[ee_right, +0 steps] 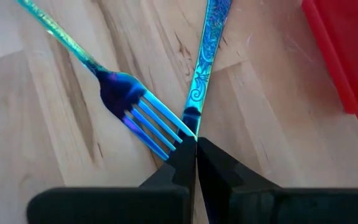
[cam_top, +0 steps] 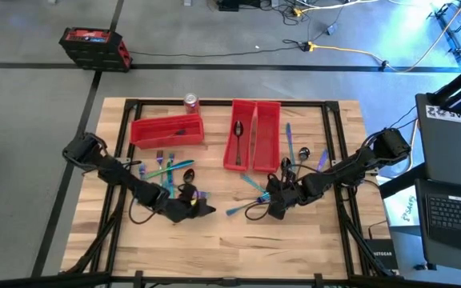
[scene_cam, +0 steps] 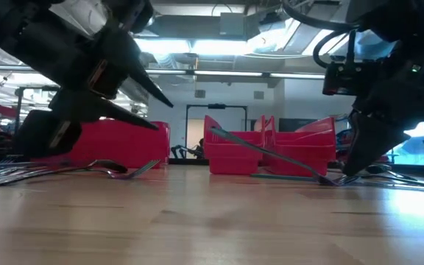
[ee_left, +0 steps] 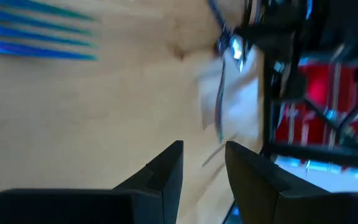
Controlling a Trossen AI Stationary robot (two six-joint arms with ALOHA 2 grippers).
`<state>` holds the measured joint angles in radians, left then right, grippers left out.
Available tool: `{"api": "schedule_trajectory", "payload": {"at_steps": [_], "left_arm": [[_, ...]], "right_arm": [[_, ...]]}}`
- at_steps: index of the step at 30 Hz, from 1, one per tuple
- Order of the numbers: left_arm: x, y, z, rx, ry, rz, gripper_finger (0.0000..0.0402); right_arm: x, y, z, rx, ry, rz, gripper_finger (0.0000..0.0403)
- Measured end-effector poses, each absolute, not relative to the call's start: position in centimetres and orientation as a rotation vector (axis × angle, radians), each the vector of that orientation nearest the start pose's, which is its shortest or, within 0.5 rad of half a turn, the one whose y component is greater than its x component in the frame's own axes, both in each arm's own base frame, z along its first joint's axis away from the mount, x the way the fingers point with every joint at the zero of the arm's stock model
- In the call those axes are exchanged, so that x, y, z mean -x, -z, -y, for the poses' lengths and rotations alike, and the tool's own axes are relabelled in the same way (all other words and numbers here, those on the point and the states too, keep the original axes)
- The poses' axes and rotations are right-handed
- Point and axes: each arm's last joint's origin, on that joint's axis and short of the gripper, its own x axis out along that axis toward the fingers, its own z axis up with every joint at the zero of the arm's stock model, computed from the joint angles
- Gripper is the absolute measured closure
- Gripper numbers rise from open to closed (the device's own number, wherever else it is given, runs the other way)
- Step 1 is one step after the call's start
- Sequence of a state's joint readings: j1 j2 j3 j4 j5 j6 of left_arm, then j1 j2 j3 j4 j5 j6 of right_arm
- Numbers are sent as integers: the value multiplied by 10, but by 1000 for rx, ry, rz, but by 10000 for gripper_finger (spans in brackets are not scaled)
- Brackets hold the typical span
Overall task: Sort silverware
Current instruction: Put the blue fork into the left red bin
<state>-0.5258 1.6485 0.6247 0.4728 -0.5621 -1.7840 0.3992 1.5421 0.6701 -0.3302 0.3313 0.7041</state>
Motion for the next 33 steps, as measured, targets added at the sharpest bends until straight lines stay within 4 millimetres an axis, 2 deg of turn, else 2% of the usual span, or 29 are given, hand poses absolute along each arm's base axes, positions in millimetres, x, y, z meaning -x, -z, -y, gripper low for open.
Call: {"api": "schedule_trajectory", "payload": {"at_steps": [4, 7, 17, 24, 33], "left_arm": [[-266, -130, 137, 1577, -467, -313, 294], [-270, -127, 143, 1586, -469, -315, 288], [-314, -129, 168, 1519, -485, -265, 225], [-313, -125, 170, 1498, -564, -329, 193], [-313, -123, 163, 1512, -624, -295, 189]], "right_arm": [[-234, -130, -89, -197, 327, -1069, 403], [-234, -130, -89, -198, 325, -1067, 403], [-238, -131, -92, -223, 246, -1062, 403], [-238, -131, -92, -208, 238, -1064, 403], [-238, -131, -92, -201, 235, -1064, 403]]}}
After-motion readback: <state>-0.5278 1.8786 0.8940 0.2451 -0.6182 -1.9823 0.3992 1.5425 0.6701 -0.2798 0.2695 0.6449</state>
